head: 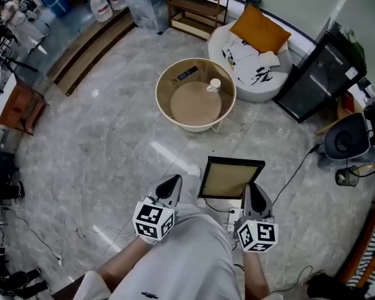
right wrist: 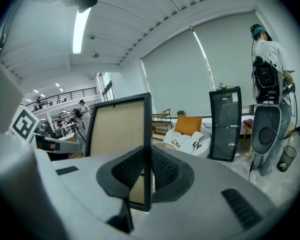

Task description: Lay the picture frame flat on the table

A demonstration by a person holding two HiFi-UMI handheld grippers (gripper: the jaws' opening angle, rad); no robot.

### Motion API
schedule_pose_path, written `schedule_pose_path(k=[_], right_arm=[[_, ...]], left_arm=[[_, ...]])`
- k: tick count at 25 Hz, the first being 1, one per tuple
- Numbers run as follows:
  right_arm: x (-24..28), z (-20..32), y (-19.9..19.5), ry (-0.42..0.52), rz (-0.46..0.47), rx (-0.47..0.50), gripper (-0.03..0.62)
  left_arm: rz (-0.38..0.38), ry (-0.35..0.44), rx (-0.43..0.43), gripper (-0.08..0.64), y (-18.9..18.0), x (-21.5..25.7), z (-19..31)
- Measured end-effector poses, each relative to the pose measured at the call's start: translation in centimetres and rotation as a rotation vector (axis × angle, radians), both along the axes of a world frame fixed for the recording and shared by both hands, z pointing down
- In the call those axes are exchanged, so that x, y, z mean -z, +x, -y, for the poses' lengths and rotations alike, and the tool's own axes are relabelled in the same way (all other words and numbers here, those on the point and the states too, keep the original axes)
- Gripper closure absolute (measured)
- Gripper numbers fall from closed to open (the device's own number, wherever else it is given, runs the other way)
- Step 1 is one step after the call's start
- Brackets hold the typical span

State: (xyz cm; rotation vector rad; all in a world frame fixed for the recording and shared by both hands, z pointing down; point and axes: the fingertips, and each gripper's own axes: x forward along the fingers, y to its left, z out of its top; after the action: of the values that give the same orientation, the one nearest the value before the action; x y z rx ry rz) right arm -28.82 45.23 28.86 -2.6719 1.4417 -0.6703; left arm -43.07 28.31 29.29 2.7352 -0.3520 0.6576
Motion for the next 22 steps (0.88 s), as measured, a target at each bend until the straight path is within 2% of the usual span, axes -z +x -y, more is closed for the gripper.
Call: schedule_pose_path(k=[5, 8, 14, 19, 22], right_arm=[[-1.0, 1.6, 2.9, -0.008, -0.001, 0.002, 0.558], [-1.5, 3.0, 5.8, -0.015, 0.012, 0.002, 0.557], [-2.1, 7.6, 14.0, -0.047, 0.026, 0.023, 0.557], [-2.3, 12.8, 22.5, -0.074, 0.034, 0.035, 0.558], [-2.3, 16.2, 26.4, -0.083, 0.050, 0.043, 0.558]], left_arm=[[-0.008, -0.013, 0.002, 0.555, 3.2, -1.5, 1.6], [-0.008, -0.028, -0.002, 0.555, 6.5, -2.2, 3.0], [0.009, -0.065, 0.000, 0.555, 15.4, -3.6, 7.7], [0.039, -0.099, -0.019, 0.555, 24.3, -4.7, 12.4], [0.054, -0.126, -0.009, 0.555, 28.3, -5.3, 15.5]])
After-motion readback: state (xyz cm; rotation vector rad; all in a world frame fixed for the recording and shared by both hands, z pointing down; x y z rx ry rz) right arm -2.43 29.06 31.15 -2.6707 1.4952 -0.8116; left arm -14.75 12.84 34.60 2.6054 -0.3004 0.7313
